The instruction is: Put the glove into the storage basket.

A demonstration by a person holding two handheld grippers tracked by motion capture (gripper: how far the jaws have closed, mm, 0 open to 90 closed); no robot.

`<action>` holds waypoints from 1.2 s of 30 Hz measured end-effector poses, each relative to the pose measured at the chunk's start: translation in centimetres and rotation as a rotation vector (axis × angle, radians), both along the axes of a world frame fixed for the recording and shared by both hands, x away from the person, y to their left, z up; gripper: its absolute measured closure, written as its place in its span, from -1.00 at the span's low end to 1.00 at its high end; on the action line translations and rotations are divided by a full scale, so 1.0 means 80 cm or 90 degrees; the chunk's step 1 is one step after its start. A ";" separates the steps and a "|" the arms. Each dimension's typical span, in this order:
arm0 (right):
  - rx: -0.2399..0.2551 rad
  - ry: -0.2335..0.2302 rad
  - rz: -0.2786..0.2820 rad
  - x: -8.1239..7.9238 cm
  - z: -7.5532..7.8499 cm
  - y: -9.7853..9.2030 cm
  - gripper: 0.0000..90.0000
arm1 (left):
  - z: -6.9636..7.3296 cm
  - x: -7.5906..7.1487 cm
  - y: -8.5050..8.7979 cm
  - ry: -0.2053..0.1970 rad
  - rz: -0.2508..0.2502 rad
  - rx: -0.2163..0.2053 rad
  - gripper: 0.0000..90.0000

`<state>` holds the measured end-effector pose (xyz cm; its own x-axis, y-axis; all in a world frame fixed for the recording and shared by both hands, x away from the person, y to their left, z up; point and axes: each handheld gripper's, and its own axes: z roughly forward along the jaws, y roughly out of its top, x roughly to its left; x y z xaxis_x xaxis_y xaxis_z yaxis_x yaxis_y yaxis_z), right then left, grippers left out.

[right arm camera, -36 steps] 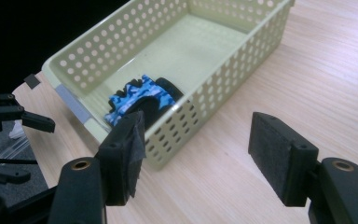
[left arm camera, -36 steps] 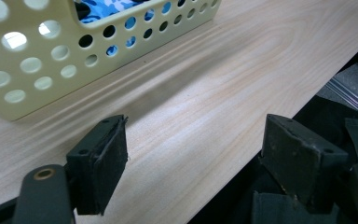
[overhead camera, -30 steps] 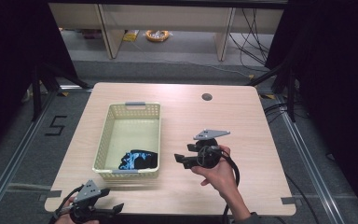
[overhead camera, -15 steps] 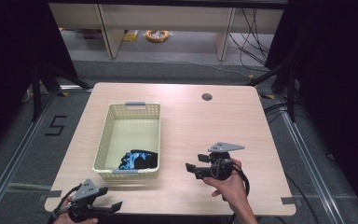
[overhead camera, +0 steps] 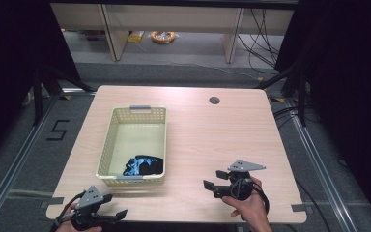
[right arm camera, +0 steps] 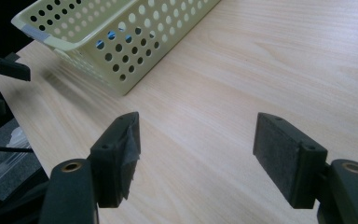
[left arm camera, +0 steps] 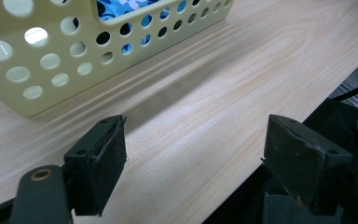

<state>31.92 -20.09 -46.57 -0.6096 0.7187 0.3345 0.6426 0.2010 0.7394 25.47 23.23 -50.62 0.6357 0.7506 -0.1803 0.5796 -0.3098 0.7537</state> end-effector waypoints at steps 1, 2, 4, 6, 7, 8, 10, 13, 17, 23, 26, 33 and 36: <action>-0.012 -0.027 0.014 0.002 -0.002 -0.004 -0.29 | 0.001 0.001 0.002 0.001 -0.007 0.020 -0.54; -0.003 -0.011 0.002 -0.003 -0.002 -0.003 -0.30 | 0.001 0.001 0.003 0.002 -0.008 0.021 -0.54; -0.016 -0.035 0.012 -0.004 -0.004 -0.007 -0.31 | 0.001 0.000 0.001 -0.001 -0.005 0.007 -0.54; -0.023 -0.039 0.012 -0.007 -0.006 -0.009 -0.32 | -0.001 0.000 0.000 -0.009 0.002 0.000 -0.55; -0.017 -0.035 0.012 -0.009 -0.006 -0.009 -0.33 | 0.000 0.000 0.000 -0.009 0.000 -0.001 -0.54; -0.016 -0.031 0.006 -0.012 -0.007 -0.009 -0.33 | 0.000 0.000 0.000 -0.010 0.000 -0.001 -0.54; -0.020 -0.038 0.011 -0.014 -0.009 -0.010 -0.36 | 0.000 0.000 0.001 -0.009 -0.006 0.009 -0.54; -0.017 -0.021 0.000 -0.021 -0.011 -0.010 -0.38 | 0.000 0.000 0.001 -0.009 -0.006 0.009 -0.55; -0.018 -0.026 0.005 -0.025 -0.014 -0.013 -0.39 | 0.001 0.000 0.001 -0.001 -0.010 0.010 -0.55; -0.035 -0.012 0.000 -0.033 -0.016 -0.017 -0.40 | 0.001 0.000 0.001 -0.001 -0.012 0.012 -0.55; -0.044 -0.021 0.005 -0.035 -0.020 -0.018 -0.41 | 0.001 0.000 0.002 0.007 -0.015 0.026 -0.54; -0.080 -0.033 0.011 -0.040 -0.025 -0.023 -0.43 | 0.001 0.001 0.002 0.001 -0.015 0.024 -0.55; -0.083 -0.026 0.010 -0.045 -0.028 -0.021 -0.44 | 0.000 0.000 0.000 -0.001 -0.010 0.007 -0.55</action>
